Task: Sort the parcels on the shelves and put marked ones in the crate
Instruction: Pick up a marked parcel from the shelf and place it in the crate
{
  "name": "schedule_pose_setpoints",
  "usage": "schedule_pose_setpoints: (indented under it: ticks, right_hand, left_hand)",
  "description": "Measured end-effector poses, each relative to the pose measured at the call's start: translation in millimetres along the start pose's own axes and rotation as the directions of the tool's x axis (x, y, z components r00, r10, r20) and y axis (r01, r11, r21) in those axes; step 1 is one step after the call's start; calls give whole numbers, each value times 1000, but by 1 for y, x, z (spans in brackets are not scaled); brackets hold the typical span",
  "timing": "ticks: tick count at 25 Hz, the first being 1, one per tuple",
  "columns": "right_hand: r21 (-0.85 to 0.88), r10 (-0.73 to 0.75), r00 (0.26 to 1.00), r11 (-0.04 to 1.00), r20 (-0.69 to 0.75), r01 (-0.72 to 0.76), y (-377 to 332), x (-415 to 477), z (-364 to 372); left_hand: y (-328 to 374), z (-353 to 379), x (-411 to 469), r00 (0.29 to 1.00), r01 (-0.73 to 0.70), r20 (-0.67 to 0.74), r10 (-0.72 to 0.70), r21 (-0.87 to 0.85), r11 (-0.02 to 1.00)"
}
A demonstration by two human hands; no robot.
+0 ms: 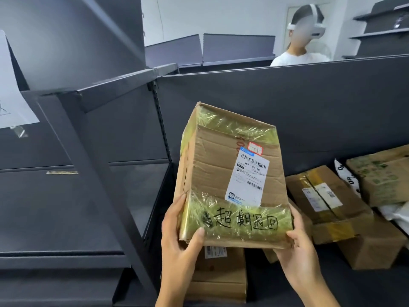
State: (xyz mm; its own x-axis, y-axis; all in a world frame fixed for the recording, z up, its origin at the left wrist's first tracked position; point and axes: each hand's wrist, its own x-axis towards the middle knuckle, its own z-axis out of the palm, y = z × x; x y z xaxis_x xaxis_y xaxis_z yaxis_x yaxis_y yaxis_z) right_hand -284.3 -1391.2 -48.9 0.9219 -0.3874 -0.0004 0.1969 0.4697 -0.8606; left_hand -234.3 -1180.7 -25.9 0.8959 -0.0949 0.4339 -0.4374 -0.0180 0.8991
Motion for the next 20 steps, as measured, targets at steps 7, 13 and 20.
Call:
schedule_pose_setpoints:
  ticks: [7,13,20]
  right_hand:
    - [-108,-84,996,991,-7,83,-6,-9,5]
    - [-73,-183,968,982,-170,173,-18,-37,-16]
    - [-177,-355,735,934,-577,311,-26,-119,-87]
  left_hand:
    - [-8,-9,1,996,85,7,-85,-109,990]
    - [-7,20,4,989,94,126,-73,-169,981]
    - [-20,114,-26,850,248,517,-98,-230,941]
